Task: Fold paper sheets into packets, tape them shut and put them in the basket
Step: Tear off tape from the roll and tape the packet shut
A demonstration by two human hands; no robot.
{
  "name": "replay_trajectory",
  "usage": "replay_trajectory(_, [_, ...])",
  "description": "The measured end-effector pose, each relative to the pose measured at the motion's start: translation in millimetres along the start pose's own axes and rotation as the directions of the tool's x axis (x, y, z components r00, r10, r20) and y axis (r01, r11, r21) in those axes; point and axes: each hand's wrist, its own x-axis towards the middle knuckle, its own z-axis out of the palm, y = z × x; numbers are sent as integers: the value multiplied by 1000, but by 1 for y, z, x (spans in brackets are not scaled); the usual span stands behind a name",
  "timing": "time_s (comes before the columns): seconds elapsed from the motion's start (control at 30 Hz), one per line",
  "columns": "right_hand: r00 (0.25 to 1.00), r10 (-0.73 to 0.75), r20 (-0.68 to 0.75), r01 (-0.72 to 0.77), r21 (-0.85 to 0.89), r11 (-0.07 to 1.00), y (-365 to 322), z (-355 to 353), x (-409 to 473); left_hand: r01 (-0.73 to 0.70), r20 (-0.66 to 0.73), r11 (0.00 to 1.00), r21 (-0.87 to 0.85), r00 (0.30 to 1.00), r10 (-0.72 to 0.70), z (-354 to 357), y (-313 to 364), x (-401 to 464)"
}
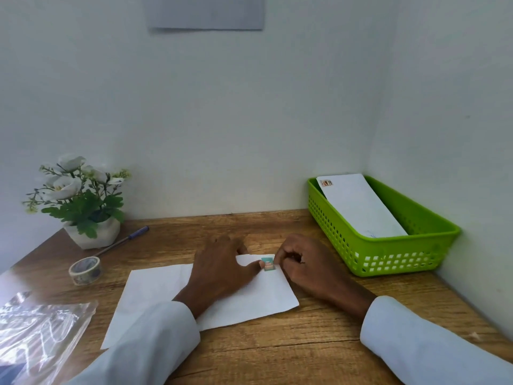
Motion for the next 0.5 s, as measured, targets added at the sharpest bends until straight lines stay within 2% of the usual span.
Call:
replay_trajectory(0.07, [997,68,-28,-67,38,997,1,1,2,10,-12,995,-102,1000,-11,-6,-3,5])
replay_trajectory(0.1, [990,137,-33,-133,115,984,1,1,1,25,-20,988,-152,999,-29,-10,-5,7])
replay_trajectory(0.13, [977,213,-25,-202,236,951,-1,-1,2,38,-39,978,-204,998,-47,-18,-4,9])
replay_trajectory(0.2, [947,315,57,-296,530,795,-7,-3,0,44,-99,931,-363,991,-86,-33,-2,12])
replay_trajectory(0.27, [931,330,154,-333,732,595,-16,-7,-1,1,-187,825,-565,974,-129,-53,8,14])
replay_trajectory(0.33, [935,288,207,-323,832,451,-30,-13,0,-29,-220,692,-722,957,-189,-75,22,15])
replay_trajectory(0.43, [959,248,139,-240,861,449,-53,-30,6,-65,-163,447,-892,969,-184,-105,42,23])
replay_trajectory(0.5, [966,257,22,-149,859,489,-64,-52,14,-110,-168,338,-935,975,-146,-124,56,30])
